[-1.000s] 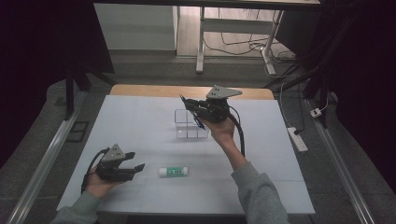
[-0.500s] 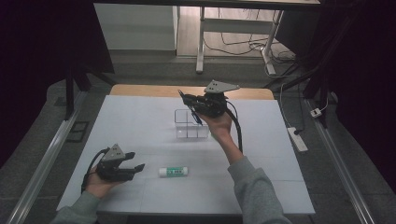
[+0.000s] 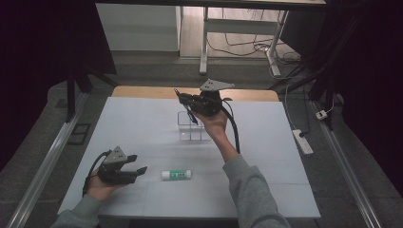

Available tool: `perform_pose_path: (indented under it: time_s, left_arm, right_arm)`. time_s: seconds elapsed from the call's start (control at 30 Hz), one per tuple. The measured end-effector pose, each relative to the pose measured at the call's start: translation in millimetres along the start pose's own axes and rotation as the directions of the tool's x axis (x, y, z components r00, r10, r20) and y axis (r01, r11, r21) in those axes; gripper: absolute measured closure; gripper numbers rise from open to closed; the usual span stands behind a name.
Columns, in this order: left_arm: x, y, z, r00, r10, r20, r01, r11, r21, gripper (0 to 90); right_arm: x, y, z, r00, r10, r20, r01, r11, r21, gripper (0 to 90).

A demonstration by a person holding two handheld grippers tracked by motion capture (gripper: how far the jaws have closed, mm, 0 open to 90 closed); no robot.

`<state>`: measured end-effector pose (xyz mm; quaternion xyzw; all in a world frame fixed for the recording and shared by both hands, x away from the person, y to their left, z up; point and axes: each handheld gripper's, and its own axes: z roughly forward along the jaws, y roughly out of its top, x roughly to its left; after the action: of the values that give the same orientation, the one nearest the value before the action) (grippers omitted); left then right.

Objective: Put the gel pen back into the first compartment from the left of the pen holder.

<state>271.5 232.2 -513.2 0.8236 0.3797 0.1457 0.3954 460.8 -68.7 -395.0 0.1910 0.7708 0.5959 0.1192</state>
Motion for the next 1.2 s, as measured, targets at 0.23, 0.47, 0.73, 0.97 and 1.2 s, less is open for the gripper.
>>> perform_pose_path:
  time_s: [0.23,0.47,0.73,0.97,1.2]
  left_arm:
    - [0.4,-0.3,0.9,1.0,0.0,0.002,0.0,1.0,0.005,35.7]
    - [0.6,-0.2,0.5,1.0,-0.002,0.002,0.002,1.0,0.003,35.7]
    - [0.9,-0.4,0.4,1.0,-0.003,0.0,0.003,1.0,0.002,35.7]
    - [1.7,-0.8,-0.3,1.0,-0.006,-0.002,0.006,1.0,0.0,35.6]
    - [2.9,-1.5,0.0,1.0,-0.01,-0.002,0.01,1.0,0.002,35.7]
  right_arm:
    - [0.9,-1.6,7.0,1.0,0.003,-0.009,-0.003,1.0,-0.006,79.0]
    - [-1.7,-2.1,9.0,1.0,0.006,0.0,-0.006,1.0,-0.013,78.9]
    - [-2.3,-2.9,21.2,0.9999,0.011,-0.001,-0.012,1.0,-0.018,78.8]
    - [-1.7,-3.4,34.6,0.9998,0.014,-0.015,-0.015,1.0,-0.028,78.8]
    - [-6.6,-7.8,39.8,0.9995,0.023,-0.021,-0.024,0.999,-0.045,78.5]
